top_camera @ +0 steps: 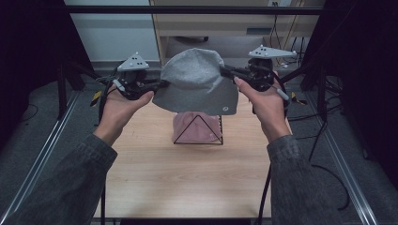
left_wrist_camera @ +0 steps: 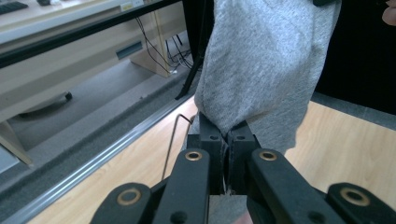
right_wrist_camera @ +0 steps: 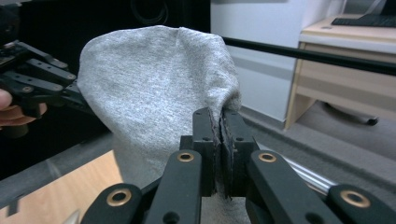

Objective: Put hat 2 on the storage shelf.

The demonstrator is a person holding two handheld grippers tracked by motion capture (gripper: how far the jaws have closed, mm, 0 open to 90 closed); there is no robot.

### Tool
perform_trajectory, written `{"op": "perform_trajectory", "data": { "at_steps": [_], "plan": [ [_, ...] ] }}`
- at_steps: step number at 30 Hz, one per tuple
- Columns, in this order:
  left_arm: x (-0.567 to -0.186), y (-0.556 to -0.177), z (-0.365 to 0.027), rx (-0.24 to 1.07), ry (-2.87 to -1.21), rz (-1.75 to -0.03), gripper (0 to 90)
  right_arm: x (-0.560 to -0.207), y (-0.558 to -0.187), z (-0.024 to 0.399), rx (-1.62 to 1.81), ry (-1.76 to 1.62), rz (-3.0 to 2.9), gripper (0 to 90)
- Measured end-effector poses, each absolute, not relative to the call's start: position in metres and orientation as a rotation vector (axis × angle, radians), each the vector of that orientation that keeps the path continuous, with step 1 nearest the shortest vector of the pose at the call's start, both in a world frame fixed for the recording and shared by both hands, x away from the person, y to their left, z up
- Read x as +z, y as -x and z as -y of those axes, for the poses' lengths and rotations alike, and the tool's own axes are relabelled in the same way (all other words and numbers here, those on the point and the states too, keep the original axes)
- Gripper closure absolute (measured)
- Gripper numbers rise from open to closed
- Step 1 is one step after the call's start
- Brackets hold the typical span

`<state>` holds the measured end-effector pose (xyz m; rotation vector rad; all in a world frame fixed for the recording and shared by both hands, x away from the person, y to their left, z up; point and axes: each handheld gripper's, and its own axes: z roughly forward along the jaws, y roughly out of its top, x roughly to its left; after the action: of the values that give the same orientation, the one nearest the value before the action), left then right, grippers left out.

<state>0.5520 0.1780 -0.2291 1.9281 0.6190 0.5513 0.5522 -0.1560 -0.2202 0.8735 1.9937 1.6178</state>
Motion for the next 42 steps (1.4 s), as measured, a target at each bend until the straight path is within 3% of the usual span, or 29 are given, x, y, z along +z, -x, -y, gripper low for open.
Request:
{"op": "perform_trajectory", "data": {
  "at_steps": [8, 18, 42],
  "plan": [
    [-0.225, -0.578, -0.169, 0.556, -1.896, -0.63, 87.9, -0.213, -0.583, 0.157, 1.631, -0.893, -1.951, 85.9],
    [-0.241, -0.607, -0.156, 0.531, -1.939, -0.619, 87.9, -0.238, -0.618, 0.165, 1.595, -0.991, -1.987, 85.9],
    [-0.278, -0.63, -0.148, 0.529, -1.996, -0.67, 87.8, -0.273, -0.634, 0.169, 1.523, -1.05, -2.02, 85.9]
  ]
}}
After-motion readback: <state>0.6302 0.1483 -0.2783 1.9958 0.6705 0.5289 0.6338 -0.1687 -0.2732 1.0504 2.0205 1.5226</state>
